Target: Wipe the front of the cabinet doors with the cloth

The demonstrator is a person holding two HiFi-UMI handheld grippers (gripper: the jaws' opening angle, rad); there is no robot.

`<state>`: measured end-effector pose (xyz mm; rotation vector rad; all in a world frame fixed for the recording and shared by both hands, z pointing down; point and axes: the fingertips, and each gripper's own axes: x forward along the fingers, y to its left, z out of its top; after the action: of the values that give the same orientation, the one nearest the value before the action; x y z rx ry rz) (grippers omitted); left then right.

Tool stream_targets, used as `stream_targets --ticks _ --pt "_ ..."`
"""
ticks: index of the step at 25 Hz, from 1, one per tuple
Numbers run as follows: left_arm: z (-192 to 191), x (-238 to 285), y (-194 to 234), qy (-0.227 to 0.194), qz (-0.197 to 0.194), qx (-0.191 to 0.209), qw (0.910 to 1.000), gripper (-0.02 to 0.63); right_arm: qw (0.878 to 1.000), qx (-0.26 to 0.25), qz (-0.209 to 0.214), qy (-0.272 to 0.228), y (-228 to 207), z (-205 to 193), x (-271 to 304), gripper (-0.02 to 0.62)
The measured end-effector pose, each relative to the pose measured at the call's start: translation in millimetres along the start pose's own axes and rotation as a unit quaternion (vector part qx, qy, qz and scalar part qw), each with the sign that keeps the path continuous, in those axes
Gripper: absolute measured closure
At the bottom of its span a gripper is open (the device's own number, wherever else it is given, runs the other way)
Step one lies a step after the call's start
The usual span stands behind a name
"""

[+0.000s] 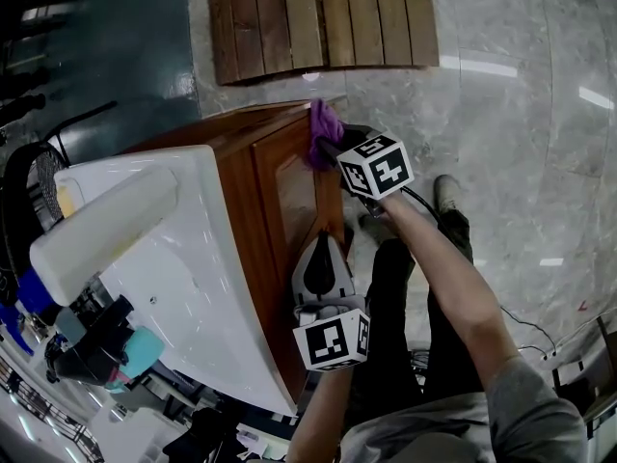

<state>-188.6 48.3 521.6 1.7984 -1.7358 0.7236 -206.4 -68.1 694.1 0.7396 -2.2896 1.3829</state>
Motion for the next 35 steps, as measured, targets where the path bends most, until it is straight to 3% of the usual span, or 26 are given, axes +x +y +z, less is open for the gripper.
stream_targets --ticks 9,23,35 --pt "-9 9 -1 -0.002 0.006 -0.002 1.0000 0.597 1.000 -0.007 -0.001 0.000 -10 -2 6 0.492" --pt "-13 8 -2 -0.007 0.015 -0.008 0.9998 0.597 0.999 -0.006 -0.041 0.029 -35 -21 16 0.492" --pt "-17 -11 -23 -0.006 -0.002 -0.041 0.9991 0.597 0.998 -0.009 -0.065 0.022 -38 -26 -33 0.492"
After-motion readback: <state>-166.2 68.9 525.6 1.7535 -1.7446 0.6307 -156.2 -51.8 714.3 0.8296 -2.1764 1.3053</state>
